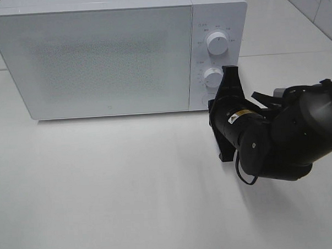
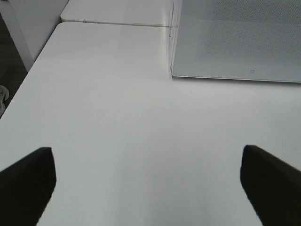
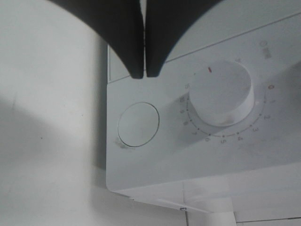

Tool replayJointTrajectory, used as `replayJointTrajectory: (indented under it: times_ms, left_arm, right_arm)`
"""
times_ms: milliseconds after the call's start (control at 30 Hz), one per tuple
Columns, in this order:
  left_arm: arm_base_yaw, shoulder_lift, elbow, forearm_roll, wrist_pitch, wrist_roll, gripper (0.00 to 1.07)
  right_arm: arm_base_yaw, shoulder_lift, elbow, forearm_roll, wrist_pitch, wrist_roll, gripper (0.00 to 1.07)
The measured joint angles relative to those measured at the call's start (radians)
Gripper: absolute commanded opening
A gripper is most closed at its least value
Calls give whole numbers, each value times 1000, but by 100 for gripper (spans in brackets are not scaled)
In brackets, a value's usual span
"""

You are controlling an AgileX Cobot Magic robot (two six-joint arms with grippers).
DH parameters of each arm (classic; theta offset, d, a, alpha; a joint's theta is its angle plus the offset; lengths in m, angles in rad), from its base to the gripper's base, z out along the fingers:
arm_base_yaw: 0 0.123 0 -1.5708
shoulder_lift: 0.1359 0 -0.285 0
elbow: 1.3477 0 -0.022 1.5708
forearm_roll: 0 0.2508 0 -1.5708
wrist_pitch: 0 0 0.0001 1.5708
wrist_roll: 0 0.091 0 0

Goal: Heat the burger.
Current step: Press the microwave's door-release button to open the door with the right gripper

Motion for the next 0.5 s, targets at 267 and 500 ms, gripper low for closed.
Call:
replayJointTrajectory:
  times_ms: [267,500]
  left_arm:
    - [0,0,0,0,0,0,100]
    - [0,0,0,1,0,0,100]
  right_arm:
    - [-45,12,-42,26,38,-20,0]
    - [-45,58,-90,25,60,-35,0]
